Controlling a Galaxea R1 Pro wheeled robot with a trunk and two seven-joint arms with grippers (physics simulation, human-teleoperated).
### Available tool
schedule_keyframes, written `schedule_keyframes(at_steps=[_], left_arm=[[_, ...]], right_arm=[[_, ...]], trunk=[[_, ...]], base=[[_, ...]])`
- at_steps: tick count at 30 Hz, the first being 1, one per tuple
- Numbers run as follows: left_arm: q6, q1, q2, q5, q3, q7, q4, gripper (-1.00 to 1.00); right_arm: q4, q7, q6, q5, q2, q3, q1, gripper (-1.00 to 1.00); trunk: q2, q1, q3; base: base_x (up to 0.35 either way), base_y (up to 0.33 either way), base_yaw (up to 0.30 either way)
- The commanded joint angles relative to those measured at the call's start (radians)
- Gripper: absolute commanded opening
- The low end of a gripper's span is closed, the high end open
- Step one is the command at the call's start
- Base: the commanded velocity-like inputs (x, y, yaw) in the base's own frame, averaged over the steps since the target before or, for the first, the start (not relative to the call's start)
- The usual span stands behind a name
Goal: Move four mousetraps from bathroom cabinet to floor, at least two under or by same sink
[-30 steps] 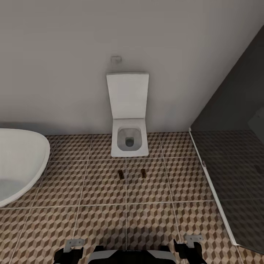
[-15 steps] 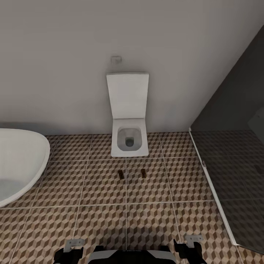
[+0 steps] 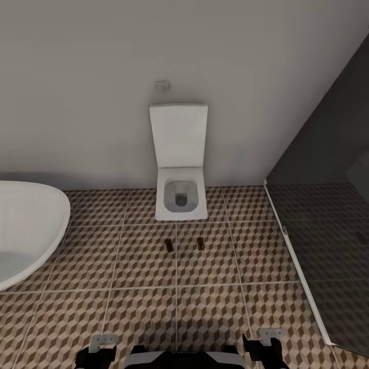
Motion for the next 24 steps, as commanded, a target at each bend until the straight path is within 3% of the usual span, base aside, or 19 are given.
schedule_keyframes(at_steps=[1,24], left_arm=[[-0.006,-0.001,-0.001,0.005,-0.008,0.002,0.004,1.00],[-0.004,-0.001,-0.002,0.005,-0.008,0.001,0.004,1.00]], right_arm=[[0.000,-0.003,-0.002,-0.006,0.000,0.009,0.000,1.00],[0.000,-0.003,-0.002,-0.006,0.001,0.009,0.000,1.00]], trunk=[[-0.001,0.001,0.000],[-0.001,0.001,0.037]], base=[[0.000,0.000,0.000],[0.000,0.000,0.000]])
